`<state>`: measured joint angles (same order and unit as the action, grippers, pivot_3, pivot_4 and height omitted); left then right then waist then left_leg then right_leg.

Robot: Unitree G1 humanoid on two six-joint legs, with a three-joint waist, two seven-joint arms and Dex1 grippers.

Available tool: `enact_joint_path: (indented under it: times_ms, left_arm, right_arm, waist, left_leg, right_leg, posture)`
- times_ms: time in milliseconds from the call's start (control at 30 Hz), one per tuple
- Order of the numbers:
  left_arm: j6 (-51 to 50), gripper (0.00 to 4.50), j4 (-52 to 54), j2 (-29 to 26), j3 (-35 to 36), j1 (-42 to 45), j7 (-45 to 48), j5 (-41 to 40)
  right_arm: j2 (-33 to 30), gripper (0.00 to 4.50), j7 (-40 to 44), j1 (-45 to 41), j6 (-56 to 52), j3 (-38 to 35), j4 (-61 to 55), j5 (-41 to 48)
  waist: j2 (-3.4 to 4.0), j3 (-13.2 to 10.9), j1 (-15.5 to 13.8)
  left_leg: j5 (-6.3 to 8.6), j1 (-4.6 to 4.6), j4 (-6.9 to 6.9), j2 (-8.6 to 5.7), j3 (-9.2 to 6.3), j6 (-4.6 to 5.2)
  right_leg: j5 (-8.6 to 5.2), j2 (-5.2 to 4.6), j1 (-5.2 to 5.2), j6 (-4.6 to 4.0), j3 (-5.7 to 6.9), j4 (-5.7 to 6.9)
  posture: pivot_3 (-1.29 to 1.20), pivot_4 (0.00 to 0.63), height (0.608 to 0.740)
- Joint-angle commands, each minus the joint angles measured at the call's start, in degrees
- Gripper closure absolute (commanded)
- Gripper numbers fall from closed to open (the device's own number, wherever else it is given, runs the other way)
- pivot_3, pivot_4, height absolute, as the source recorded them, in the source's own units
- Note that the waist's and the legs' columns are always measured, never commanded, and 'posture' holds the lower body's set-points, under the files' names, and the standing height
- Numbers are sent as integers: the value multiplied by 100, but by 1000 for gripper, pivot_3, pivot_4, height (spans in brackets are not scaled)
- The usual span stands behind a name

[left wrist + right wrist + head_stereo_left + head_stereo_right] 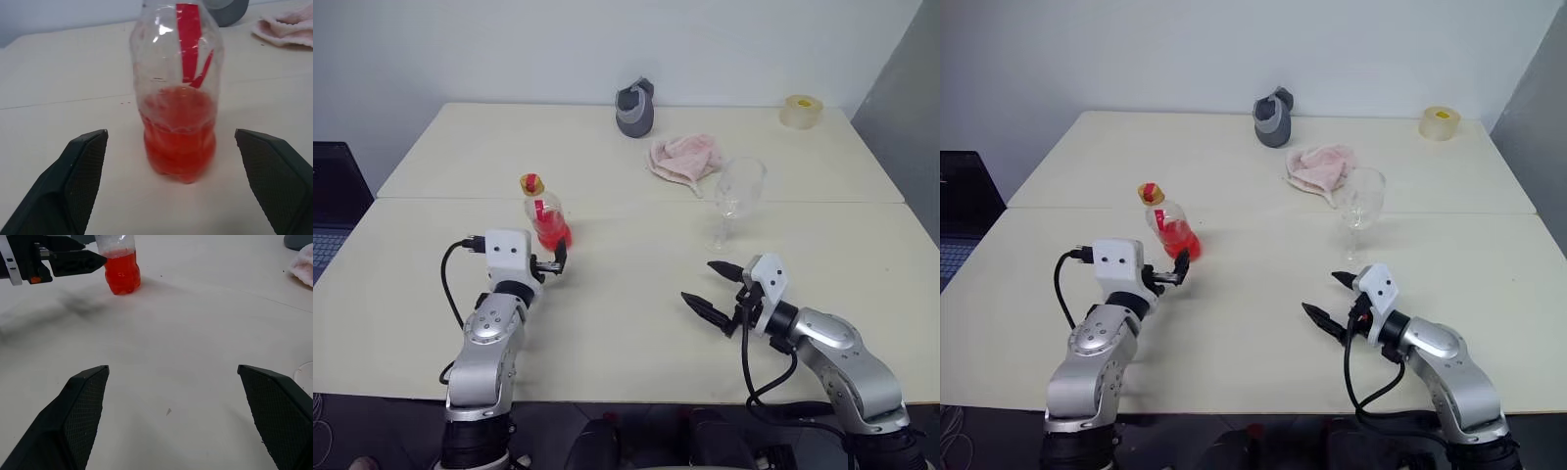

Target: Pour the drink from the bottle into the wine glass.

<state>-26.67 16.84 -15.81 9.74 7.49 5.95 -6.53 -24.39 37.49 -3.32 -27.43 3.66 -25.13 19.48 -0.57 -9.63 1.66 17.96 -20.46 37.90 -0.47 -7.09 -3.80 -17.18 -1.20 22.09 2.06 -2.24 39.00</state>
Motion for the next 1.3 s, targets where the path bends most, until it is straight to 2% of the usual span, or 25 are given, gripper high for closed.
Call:
enact_joint_path:
  times_ms: [33, 633, 1300]
  left_arm:
    - [288, 21, -132, -67, 92, 157, 62, 16]
    - [1367, 21, -1997, -141, 52, 1129, 124, 132]
    - [1370, 21, -1749, -105, 9, 819, 245, 118]
  right_arm:
    - [38, 0, -14, -120, 52, -5, -115, 115]
    - [61, 0, -394, -228, -383, -113, -387, 188]
    - [36, 0, -547, -179, -429, -71, -442, 218]
  waist:
    - [0, 0, -3]
    - [-1, 1, -5]
    - [0, 1, 1]
  left_leg:
    - [0, -1, 1, 0, -1, 0]
    - [-7, -13, 6, -1, -12, -13]
    - [-8, -14, 6, -1, -26, -13]
  right_leg:
    - [0, 0, 0, 1, 1, 0]
    - [6, 0, 10, 1, 5, 0]
    - [7, 0, 10, 0, 6, 2]
  posture:
    - [0, 150, 740]
    - [0, 150, 740]
    - [0, 150, 740]
